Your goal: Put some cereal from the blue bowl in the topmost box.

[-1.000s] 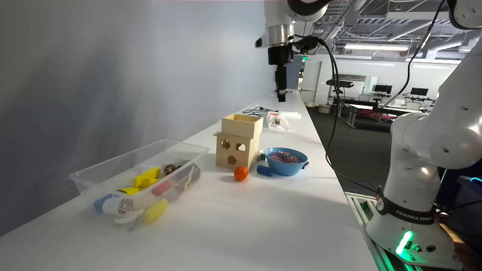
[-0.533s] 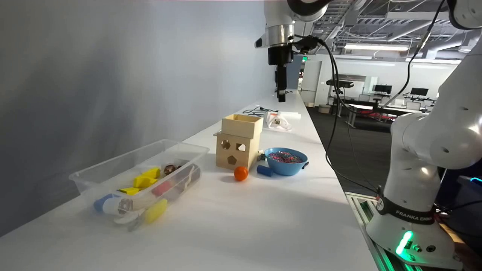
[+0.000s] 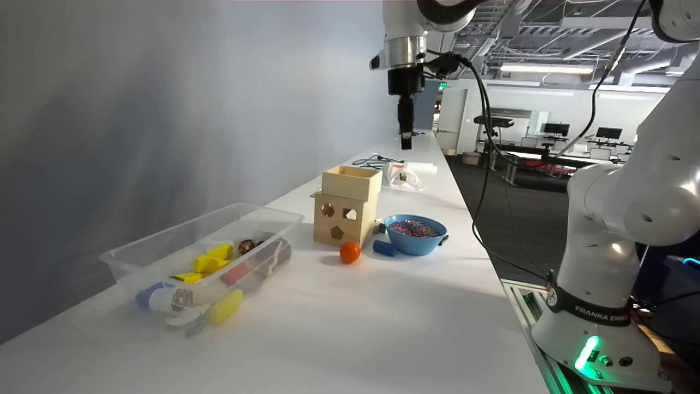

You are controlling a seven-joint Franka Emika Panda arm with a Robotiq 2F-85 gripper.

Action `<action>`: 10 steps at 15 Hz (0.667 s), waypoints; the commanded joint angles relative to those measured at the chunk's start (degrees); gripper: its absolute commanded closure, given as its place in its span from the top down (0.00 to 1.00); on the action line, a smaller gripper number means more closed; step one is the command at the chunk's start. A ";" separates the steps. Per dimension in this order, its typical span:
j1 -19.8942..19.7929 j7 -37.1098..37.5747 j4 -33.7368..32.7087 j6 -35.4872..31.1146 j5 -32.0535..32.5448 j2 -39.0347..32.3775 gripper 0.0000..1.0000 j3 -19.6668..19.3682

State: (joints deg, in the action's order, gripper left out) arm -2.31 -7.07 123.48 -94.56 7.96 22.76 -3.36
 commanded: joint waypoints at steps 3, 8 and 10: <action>0.02 14.27 11.05 -10.92 5.36 5.09 1.00 5.70; 0.07 16.50 20.43 -16.89 10.61 8.93 1.00 8.17; -0.71 16.56 22.88 -18.54 14.81 10.34 1.00 8.29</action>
State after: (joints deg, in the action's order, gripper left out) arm -1.99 8.64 140.74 -109.71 17.06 28.52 4.59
